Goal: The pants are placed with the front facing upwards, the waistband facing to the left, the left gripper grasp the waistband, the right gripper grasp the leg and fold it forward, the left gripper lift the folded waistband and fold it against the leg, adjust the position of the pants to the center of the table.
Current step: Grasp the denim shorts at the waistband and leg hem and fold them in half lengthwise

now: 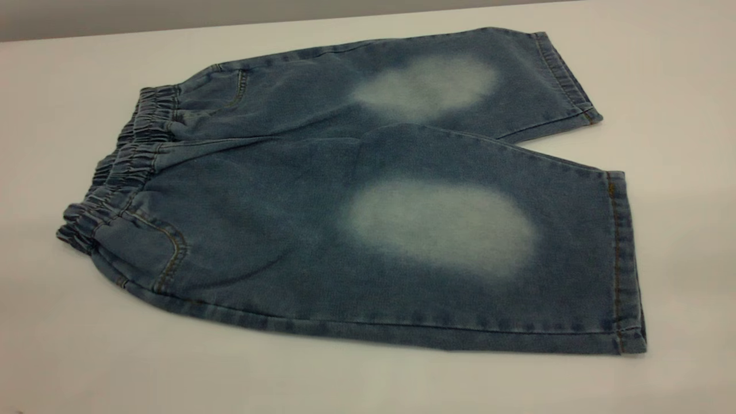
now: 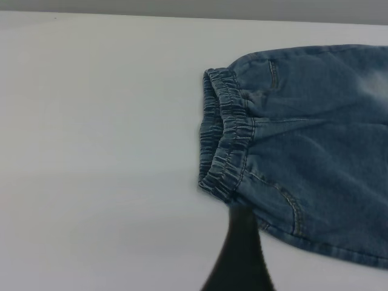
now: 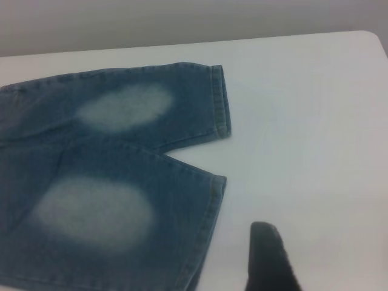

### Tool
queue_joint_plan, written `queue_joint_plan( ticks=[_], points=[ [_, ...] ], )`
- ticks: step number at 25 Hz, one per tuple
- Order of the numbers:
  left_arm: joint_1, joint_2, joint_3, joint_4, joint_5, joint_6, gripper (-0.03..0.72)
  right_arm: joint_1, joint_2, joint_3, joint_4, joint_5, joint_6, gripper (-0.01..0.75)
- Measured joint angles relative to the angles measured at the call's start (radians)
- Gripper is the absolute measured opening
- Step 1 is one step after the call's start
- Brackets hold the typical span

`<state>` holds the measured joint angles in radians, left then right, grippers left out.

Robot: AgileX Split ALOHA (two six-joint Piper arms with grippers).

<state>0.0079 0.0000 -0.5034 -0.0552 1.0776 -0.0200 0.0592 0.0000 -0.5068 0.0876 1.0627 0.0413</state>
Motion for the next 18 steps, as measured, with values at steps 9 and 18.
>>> queue_joint_plan(
  ticks=[9,18],
  points=[
    [0.000,0.000,0.000,0.000,0.000,0.000,0.527,0.000,0.000,0.000,0.000,0.000,0.001,0.353],
    [0.000,0.000,0.000,0.000,0.000,0.000,0.527,0.000,0.000,0.000,0.009,-0.002,0.001,0.353]
  ],
)
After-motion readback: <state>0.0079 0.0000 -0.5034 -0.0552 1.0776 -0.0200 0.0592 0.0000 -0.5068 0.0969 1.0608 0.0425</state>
